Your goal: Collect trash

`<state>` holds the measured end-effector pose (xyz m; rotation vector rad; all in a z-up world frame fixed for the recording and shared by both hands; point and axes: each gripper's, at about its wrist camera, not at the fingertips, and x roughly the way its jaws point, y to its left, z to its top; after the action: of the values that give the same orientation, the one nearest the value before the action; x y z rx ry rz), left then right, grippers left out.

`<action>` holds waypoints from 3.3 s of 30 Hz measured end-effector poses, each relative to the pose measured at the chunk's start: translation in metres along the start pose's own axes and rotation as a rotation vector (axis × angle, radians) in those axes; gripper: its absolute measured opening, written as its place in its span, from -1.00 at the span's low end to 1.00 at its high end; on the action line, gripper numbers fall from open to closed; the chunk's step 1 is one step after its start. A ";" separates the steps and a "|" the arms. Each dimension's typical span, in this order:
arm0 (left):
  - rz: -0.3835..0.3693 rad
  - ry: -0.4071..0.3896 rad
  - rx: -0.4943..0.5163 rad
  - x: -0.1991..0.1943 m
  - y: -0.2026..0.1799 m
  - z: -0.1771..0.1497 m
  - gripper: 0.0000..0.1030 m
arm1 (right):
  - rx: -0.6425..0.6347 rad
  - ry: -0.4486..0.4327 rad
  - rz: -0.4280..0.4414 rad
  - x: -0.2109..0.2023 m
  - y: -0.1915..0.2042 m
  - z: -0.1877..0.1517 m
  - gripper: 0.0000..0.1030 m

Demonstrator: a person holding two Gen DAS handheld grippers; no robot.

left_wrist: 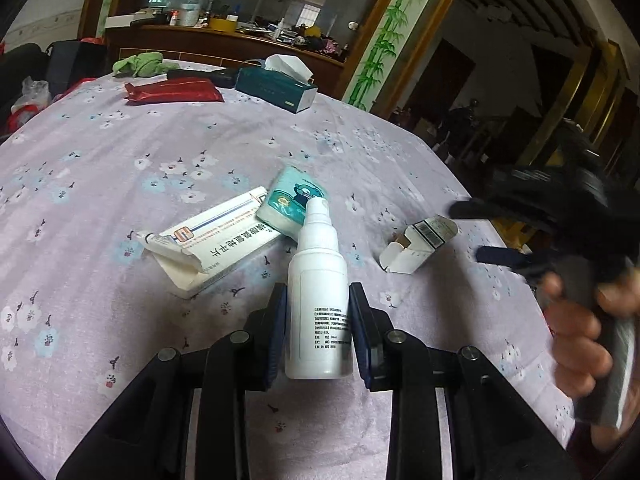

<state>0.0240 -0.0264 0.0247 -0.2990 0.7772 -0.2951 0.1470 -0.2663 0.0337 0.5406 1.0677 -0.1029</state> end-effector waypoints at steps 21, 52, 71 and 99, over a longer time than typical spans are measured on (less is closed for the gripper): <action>-0.096 0.017 0.076 -0.001 -0.015 -0.004 -0.45 | -0.344 -0.126 -0.045 -0.016 -0.006 -0.047 -0.12; 0.030 -0.097 0.135 -0.016 -0.024 -0.003 -0.45 | -0.626 -0.556 -0.162 -0.044 0.017 -0.102 -0.14; 0.031 -0.089 0.132 -0.015 -0.024 -0.002 -0.45 | -0.661 -0.590 -0.182 -0.049 0.020 -0.111 -0.14; 0.031 -0.087 0.129 -0.015 -0.024 -0.003 -0.45 | -0.674 -0.582 -0.182 -0.047 0.021 -0.113 -0.14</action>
<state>0.0085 -0.0436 0.0411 -0.1773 0.6736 -0.2996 0.0398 -0.2038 0.0401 -0.1979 0.5224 -0.0487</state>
